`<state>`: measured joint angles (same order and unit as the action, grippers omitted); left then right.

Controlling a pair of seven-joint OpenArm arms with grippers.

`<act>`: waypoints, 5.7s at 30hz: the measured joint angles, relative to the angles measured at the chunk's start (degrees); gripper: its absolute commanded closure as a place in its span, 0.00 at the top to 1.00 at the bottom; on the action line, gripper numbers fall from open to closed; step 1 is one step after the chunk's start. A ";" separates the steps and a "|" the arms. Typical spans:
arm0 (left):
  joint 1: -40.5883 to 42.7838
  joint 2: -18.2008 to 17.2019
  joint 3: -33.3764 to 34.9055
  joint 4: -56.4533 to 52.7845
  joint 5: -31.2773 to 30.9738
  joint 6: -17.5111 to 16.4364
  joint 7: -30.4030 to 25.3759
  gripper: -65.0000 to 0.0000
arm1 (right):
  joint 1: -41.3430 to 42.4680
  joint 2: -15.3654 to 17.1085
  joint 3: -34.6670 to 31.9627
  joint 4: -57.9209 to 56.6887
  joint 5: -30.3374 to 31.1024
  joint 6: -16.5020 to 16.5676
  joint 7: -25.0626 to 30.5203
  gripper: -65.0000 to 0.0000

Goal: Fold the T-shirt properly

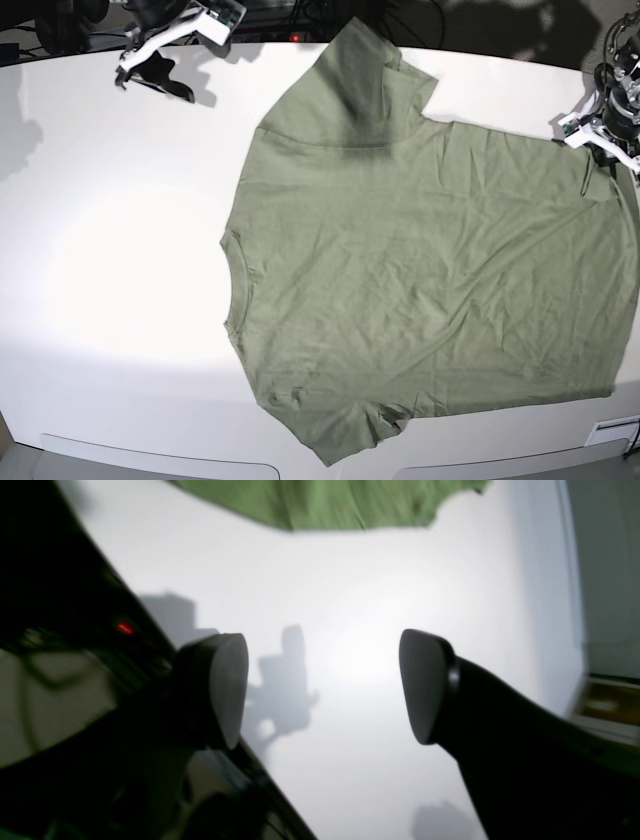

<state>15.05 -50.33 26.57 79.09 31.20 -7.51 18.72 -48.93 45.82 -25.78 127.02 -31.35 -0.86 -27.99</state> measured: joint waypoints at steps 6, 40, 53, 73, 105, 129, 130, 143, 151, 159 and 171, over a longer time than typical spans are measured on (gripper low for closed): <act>0.02 -0.11 0.07 1.25 -0.07 -0.07 1.01 0.00 | 4.26 -6.91 0.00 2.47 10.45 2.01 2.08 0.72; 0.07 -6.69 0.17 3.80 -2.19 -1.09 1.03 0.00 | 20.92 -17.57 -16.50 -7.15 5.97 7.85 -14.60 0.59; 0.07 -6.80 0.17 5.79 -4.79 -1.09 2.73 0.00 | 29.22 -28.06 -3.32 -19.80 25.57 12.63 -5.81 0.59; 0.07 -6.80 0.17 5.95 -5.01 -1.07 5.33 0.00 | 31.93 -25.27 13.99 -29.07 29.46 21.77 -5.27 0.59; 0.17 -1.86 0.17 6.14 -5.20 -1.09 5.97 0.00 | 13.66 -7.69 13.07 2.10 36.06 40.63 -19.45 0.59; 0.09 0.68 0.17 6.16 -4.87 -0.42 6.14 0.00 | 26.05 -19.93 -1.01 -13.79 30.99 35.32 -14.45 0.59; 0.04 0.90 0.17 6.16 -4.70 -0.42 6.14 0.00 | 26.10 -19.93 -1.01 -15.02 30.99 35.12 -14.10 0.59; 0.02 1.11 0.15 6.16 -4.70 -0.42 6.10 0.00 | 26.10 -19.96 -1.27 -17.55 27.41 35.41 -15.80 0.59; 0.02 1.11 0.15 6.21 -4.68 -0.42 6.10 0.00 | 26.08 -18.75 -1.29 -17.53 24.87 35.65 -14.80 0.59; 0.02 1.14 0.15 6.21 -4.70 -0.42 5.97 0.00 | 26.08 -15.56 -1.33 -17.29 24.87 34.93 -14.82 0.59; 0.04 1.14 0.15 6.21 -4.70 -0.39 5.95 0.00 | 26.88 -15.28 -1.20 -17.05 19.98 32.65 -16.48 0.30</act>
<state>15.09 -49.19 26.72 85.30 26.50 -7.90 24.67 -22.04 30.55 -26.98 109.97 -11.38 31.79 -44.47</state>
